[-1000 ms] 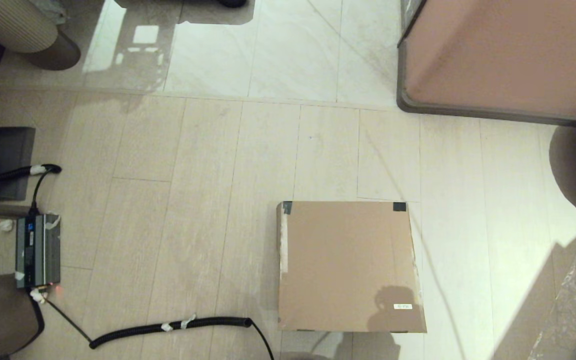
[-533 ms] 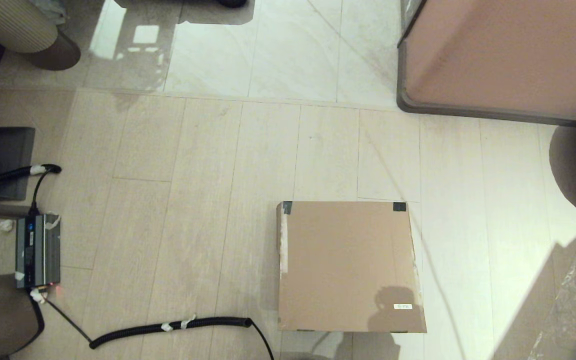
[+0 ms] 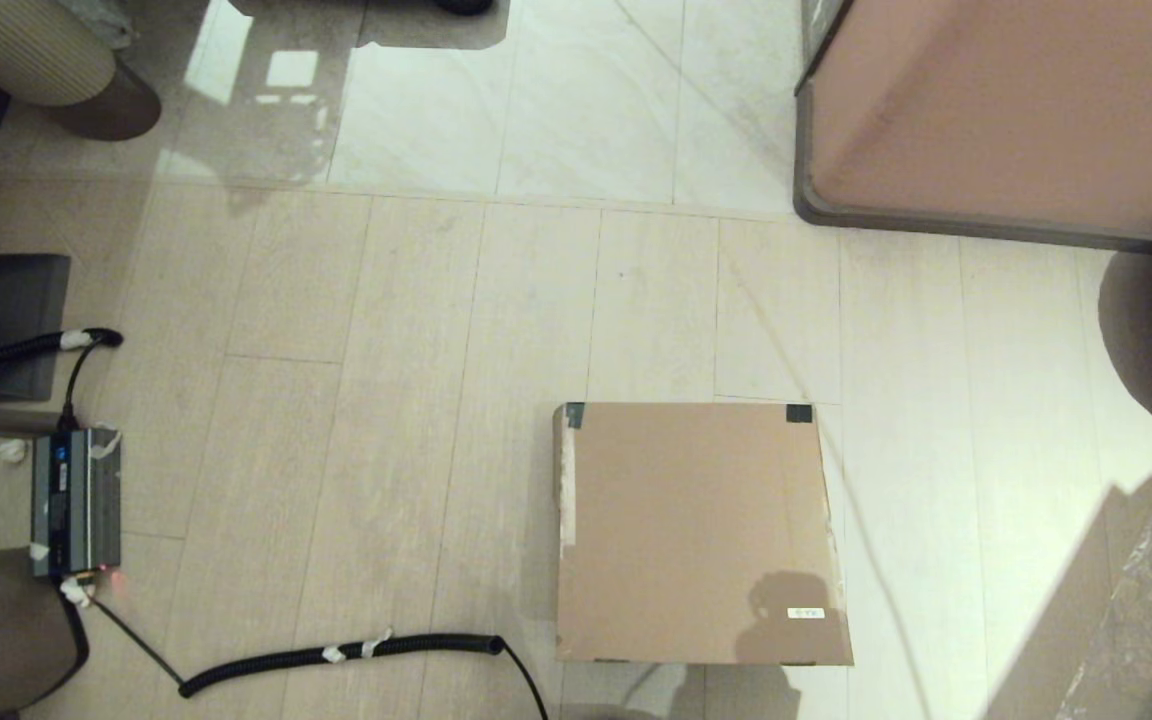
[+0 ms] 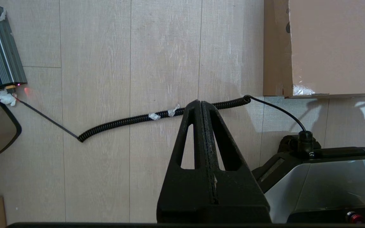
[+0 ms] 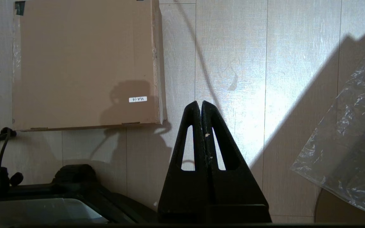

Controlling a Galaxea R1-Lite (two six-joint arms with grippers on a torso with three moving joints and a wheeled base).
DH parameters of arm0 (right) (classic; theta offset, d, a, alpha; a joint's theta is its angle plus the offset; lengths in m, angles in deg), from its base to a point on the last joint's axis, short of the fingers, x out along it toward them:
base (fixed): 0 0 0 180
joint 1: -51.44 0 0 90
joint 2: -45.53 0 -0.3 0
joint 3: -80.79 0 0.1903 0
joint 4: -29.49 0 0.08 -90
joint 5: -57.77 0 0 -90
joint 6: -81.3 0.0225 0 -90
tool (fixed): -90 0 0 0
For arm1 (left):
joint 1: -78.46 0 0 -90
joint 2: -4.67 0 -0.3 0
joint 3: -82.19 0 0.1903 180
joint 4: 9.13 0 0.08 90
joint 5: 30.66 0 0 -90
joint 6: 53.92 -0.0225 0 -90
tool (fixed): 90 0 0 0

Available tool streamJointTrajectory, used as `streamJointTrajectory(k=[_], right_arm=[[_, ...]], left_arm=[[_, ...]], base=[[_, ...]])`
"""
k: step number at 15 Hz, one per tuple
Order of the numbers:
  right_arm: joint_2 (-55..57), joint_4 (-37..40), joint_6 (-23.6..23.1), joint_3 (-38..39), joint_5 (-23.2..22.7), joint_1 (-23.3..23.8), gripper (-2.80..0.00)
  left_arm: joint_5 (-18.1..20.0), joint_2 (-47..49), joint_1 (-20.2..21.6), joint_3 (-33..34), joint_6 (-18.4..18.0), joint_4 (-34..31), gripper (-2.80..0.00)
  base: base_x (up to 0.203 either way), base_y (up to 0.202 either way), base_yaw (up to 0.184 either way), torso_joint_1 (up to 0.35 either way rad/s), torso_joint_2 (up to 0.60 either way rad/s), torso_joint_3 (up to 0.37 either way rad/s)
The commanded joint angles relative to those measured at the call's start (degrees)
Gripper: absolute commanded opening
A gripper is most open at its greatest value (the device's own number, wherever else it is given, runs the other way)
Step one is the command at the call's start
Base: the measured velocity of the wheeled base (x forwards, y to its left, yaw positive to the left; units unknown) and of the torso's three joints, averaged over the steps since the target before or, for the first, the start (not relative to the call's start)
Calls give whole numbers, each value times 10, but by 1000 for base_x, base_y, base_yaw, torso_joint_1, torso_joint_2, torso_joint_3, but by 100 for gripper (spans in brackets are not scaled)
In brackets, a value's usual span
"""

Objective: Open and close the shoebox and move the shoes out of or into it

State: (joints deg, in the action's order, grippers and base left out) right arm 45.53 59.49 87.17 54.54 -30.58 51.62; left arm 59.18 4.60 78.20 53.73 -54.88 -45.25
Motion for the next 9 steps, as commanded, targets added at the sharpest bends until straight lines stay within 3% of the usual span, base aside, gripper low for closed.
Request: streamJointTrajectory(k=[1, 9], right_arm=[[1, 0, 0, 0, 0, 0, -280], [1, 0, 0, 0, 0, 0, -280]], left_arm=[[0, 0, 0, 0, 0, -1, -280], [0, 0, 0, 0, 0, -1, -280]], base=[[0, 0, 0, 0, 0, 0], [0, 0, 0, 0, 0, 0]])
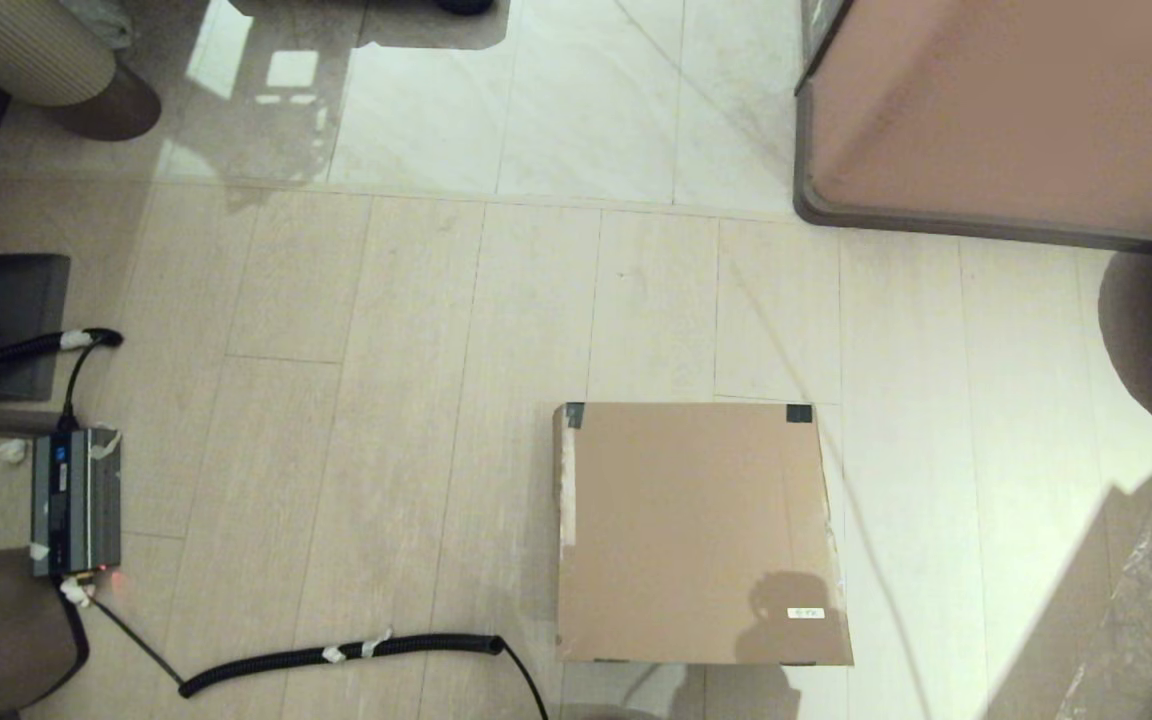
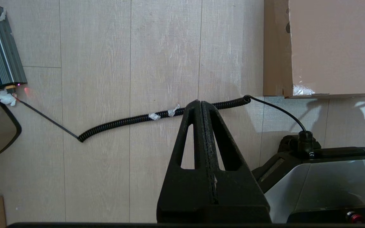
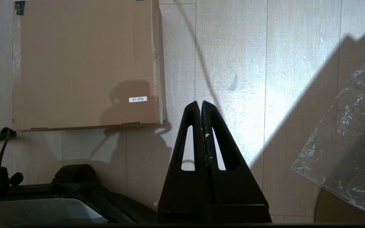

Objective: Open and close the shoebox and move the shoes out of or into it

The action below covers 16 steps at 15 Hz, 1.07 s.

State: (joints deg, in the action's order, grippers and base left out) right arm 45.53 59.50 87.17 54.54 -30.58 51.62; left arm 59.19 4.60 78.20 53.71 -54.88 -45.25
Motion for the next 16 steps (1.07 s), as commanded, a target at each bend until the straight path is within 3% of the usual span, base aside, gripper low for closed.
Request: streamJointTrajectory(k=[1, 16], right_arm=[[1, 0, 0, 0, 0, 0, -280], [1, 0, 0, 0, 0, 0, -280]], left_arm=[[0, 0, 0, 0, 0, -1, -280], [0, 0, 0, 0, 0, -1, -280]], base=[[0, 0, 0, 0, 0, 0], [0, 0, 0, 0, 0, 0]])
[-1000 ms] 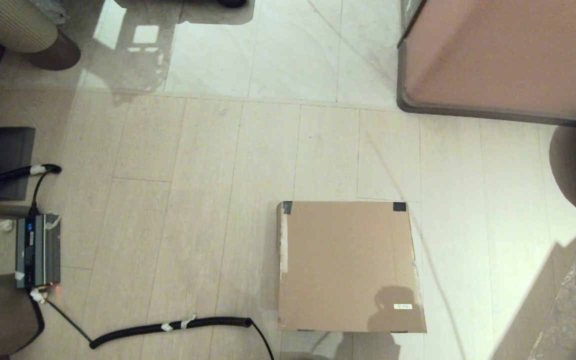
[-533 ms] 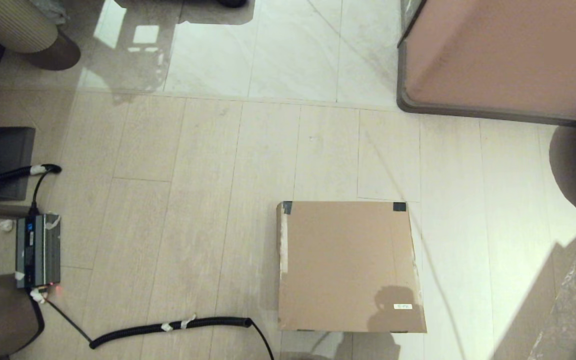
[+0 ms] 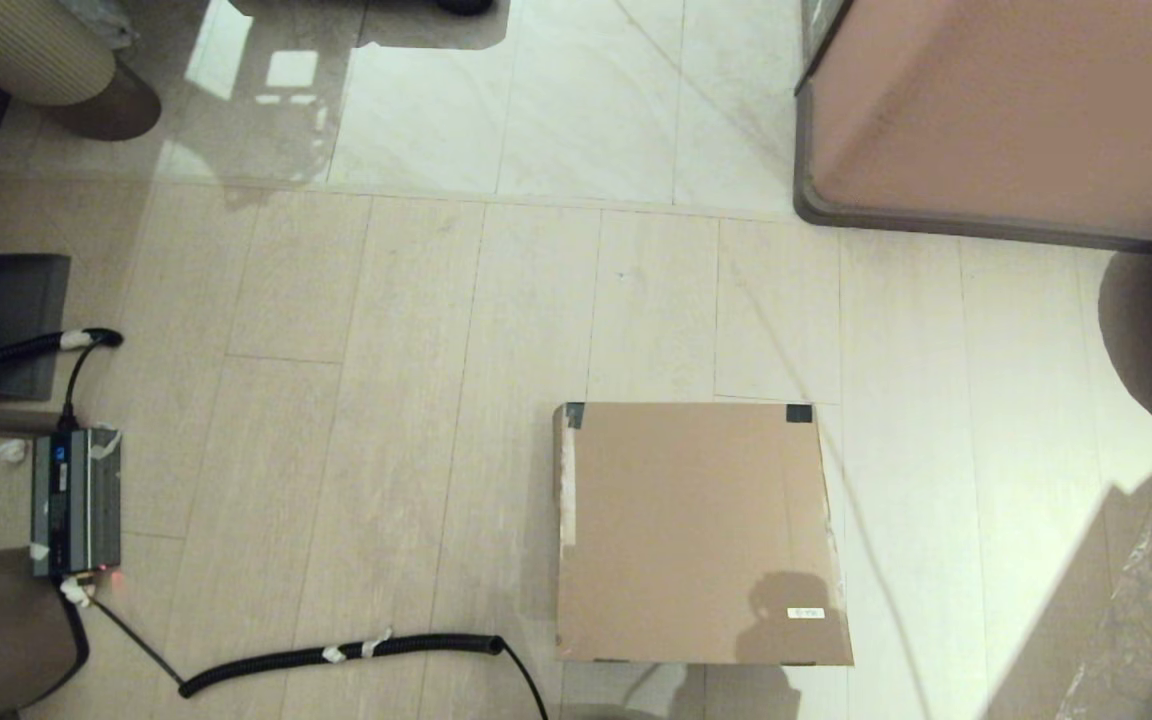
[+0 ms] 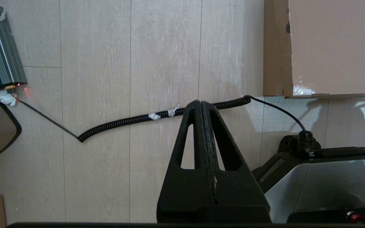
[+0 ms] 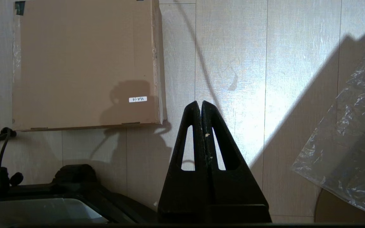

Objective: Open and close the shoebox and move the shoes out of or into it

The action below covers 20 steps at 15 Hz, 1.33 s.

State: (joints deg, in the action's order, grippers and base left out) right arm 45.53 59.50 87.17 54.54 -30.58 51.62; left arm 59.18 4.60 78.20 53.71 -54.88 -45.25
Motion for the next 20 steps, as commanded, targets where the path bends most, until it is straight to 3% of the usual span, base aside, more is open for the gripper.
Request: streamJointTrajectory(k=[1, 20], right_arm=[[1, 0, 0, 0, 0, 0, -280], [1, 0, 0, 0, 0, 0, -280]], left_arm=[[0, 0, 0, 0, 0, -1, -280], [0, 0, 0, 0, 0, -1, -280]], base=[[0, 0, 0, 0, 0, 0], [0, 0, 0, 0, 0, 0]])
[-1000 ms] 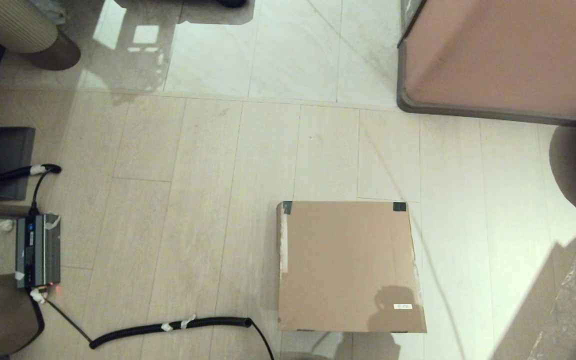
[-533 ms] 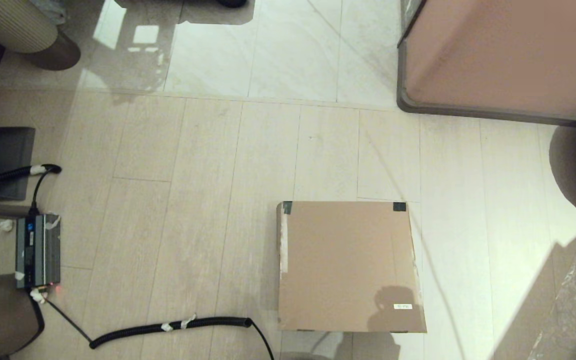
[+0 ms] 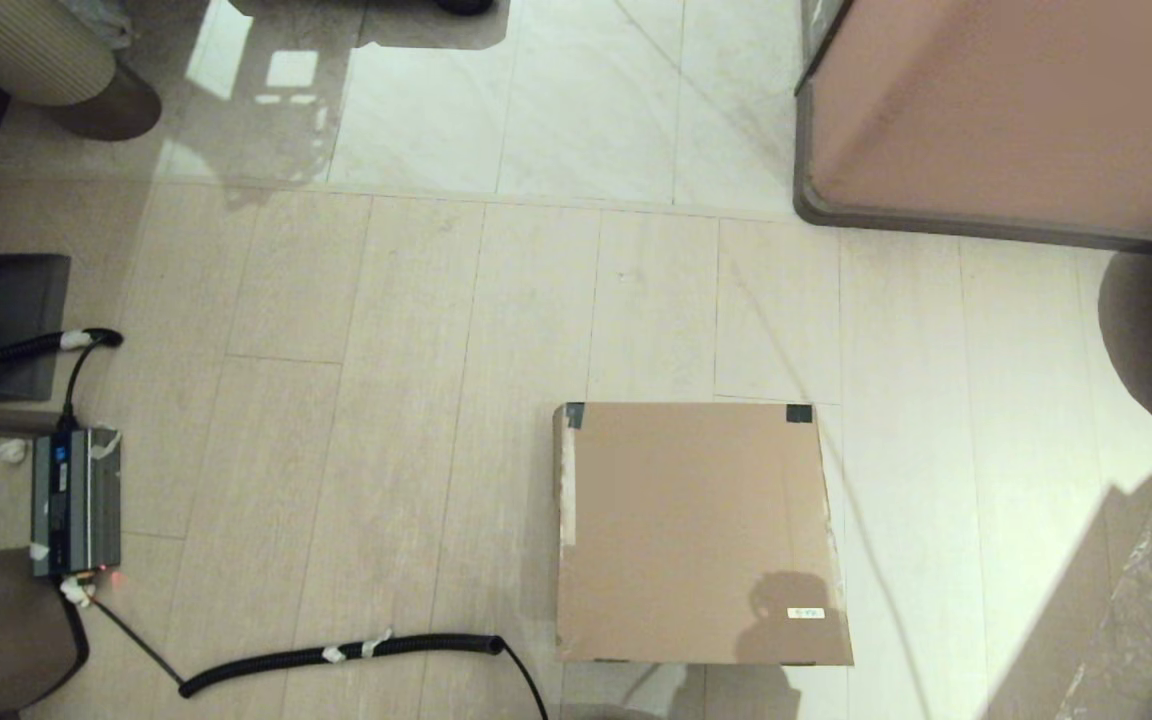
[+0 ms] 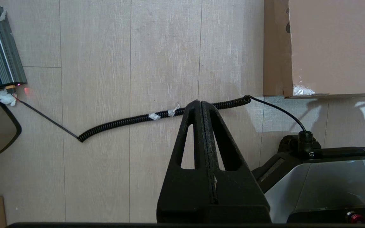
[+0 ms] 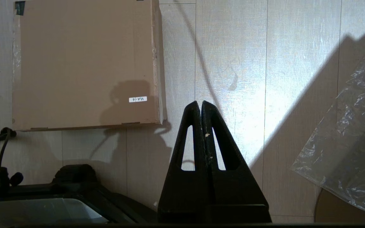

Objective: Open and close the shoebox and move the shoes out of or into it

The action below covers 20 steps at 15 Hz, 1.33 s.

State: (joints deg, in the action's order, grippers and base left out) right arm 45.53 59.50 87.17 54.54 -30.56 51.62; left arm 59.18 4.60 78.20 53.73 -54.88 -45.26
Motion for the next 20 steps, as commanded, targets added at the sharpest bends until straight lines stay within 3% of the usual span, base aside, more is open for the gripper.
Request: streamJointTrajectory(k=[1, 20], right_arm=[[1, 0, 0, 0, 0, 0, -280], [1, 0, 0, 0, 0, 0, -280]], left_arm=[[0, 0, 0, 0, 0, -1, -280], [0, 0, 0, 0, 0, -1, -280]], base=[[0, 0, 0, 0, 0, 0], [0, 0, 0, 0, 0, 0]])
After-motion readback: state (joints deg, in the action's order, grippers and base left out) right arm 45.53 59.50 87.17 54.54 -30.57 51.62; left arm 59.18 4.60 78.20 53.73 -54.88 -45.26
